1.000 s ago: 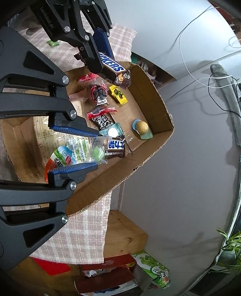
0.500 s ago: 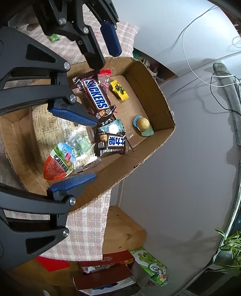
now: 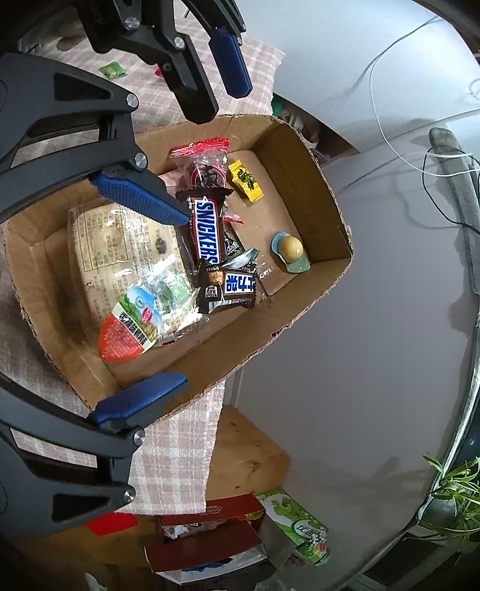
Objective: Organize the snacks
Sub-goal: 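Carry the Snickers bar and green candy into the box and open both tools, then move both tools back over the red-wrapped candy bag and green candy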
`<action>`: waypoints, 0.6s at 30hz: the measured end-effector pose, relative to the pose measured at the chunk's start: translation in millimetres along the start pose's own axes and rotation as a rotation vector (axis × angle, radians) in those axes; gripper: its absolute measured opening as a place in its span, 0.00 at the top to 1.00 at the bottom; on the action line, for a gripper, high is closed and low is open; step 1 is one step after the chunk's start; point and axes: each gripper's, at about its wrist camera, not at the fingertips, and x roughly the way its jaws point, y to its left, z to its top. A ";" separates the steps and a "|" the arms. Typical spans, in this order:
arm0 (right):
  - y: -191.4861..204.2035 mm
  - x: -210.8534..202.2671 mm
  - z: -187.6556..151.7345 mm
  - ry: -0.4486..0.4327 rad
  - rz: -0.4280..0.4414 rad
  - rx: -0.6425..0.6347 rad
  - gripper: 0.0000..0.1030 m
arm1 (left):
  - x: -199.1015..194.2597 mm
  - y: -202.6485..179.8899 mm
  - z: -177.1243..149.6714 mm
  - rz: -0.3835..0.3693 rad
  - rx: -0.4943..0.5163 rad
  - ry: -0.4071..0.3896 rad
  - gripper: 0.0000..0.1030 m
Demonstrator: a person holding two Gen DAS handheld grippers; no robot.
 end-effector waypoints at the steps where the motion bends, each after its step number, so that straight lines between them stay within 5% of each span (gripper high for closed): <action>1: 1.3 -1.0 -0.6 0.000 0.002 -0.001 0.18 | -1.1 0.2 -0.3 0.000 -0.001 -0.002 0.50; 18: 19.9 -39.7 -16.2 -0.051 0.080 0.014 0.18 | -40.2 27.6 -18.8 0.018 -0.069 -0.046 0.49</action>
